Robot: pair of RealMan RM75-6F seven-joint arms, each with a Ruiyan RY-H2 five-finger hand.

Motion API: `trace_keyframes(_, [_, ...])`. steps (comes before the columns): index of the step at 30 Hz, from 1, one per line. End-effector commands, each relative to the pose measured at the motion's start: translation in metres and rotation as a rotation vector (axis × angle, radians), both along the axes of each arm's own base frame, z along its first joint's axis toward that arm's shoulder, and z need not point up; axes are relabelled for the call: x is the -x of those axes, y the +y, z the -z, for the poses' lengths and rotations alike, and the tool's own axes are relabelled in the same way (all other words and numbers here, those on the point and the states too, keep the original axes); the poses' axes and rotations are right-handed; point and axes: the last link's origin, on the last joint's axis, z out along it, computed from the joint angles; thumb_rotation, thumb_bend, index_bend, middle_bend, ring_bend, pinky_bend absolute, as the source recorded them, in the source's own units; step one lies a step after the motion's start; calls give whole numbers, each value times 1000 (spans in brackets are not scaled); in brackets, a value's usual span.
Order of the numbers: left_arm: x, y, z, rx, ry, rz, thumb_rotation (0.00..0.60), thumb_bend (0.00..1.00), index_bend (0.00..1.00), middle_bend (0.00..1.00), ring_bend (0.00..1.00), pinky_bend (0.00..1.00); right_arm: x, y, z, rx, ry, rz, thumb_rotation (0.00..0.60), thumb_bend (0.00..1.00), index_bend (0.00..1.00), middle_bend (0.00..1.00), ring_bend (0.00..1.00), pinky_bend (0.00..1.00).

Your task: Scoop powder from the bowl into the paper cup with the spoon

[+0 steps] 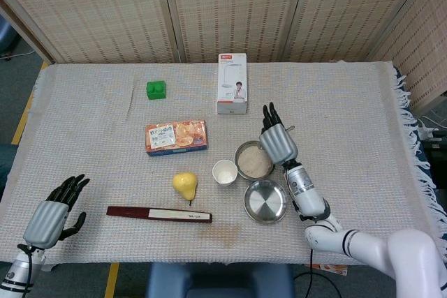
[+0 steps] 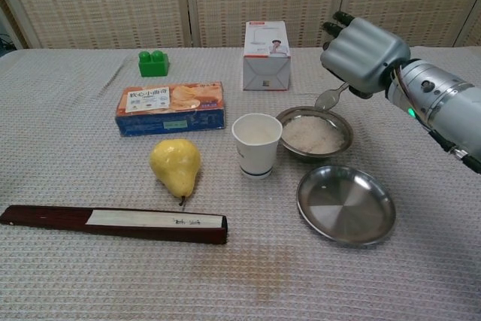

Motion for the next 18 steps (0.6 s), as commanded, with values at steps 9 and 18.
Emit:
trace_keyframes(9, [0, 0, 1, 2, 1, -3, 600, 468, 0, 0, 0, 184, -2, 3, 17, -29, 67, -24, 600, 337, 739, 304, 0, 0])
trace_keyframes(18, [0, 1, 2, 6, 2, -4, 600, 469, 0, 0, 0, 185, -2, 5, 21, -42, 77, -27, 600, 337, 739, 304, 0, 0])
